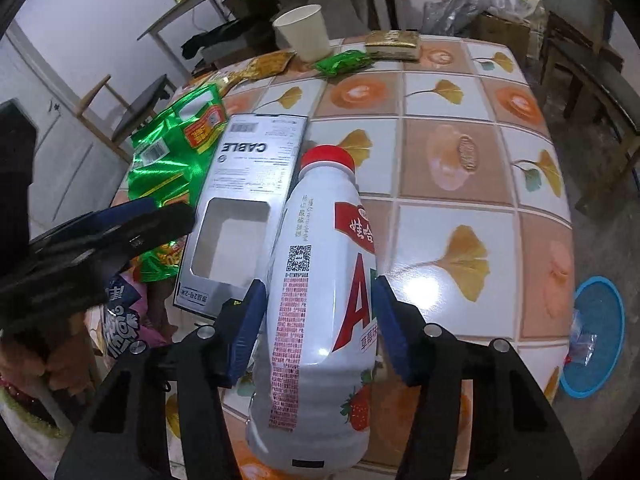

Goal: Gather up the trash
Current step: 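Grasp the CABLE box with the left tool while the right tool grasps the white AD bottle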

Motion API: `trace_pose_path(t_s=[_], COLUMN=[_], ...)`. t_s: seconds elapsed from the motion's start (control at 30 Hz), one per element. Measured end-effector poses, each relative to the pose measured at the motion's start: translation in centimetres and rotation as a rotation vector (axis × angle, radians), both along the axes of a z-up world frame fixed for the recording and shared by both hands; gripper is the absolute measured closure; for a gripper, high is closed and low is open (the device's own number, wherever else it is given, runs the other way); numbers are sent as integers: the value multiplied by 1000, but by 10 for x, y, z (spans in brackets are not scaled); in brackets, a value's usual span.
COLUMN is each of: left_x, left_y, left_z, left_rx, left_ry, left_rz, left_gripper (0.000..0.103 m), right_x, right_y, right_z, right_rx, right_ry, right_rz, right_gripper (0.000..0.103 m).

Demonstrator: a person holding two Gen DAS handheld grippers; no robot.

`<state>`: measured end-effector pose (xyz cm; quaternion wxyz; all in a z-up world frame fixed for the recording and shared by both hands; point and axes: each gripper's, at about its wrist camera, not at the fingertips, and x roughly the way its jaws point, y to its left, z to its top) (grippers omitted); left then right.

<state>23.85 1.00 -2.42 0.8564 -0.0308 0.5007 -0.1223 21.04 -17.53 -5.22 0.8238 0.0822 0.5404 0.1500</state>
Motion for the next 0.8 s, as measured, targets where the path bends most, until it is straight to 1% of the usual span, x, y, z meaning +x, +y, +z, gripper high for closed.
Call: trace_pose_path(t_s=[0.03, 0.13, 0.23, 0.4, 0.57, 0.7, 0.8], left_x=[4, 14, 23, 33, 43, 50, 49], left_y=[-4, -18, -26, -37, -47, -60, -70], left_z=[-3, -14, -24, -33, -39, -46, -50], left_rx=[12, 73, 79, 87, 95, 142, 179], left_ry=[1, 10, 42, 71, 91, 94, 88], left_rz=[7, 14, 24, 43, 74, 86, 50], left_gripper=[20, 20, 20, 19, 18, 18, 18], right_x=[-2, -7, -15, -28, -37, -39, -41], right_y=[-5, -18, -33, -57, -71, -77, -80], right_z=[0, 1, 1, -1, -3, -3, -4], right_rx=[-2, 4, 13, 50, 78, 90, 99], right_ry=[-3, -6, -9, -10, -8, -9, -11], right_rz=[-12, -47, -82, -141, -166, -170, -174], right_gripper=[49, 49, 49, 49, 49, 49, 50])
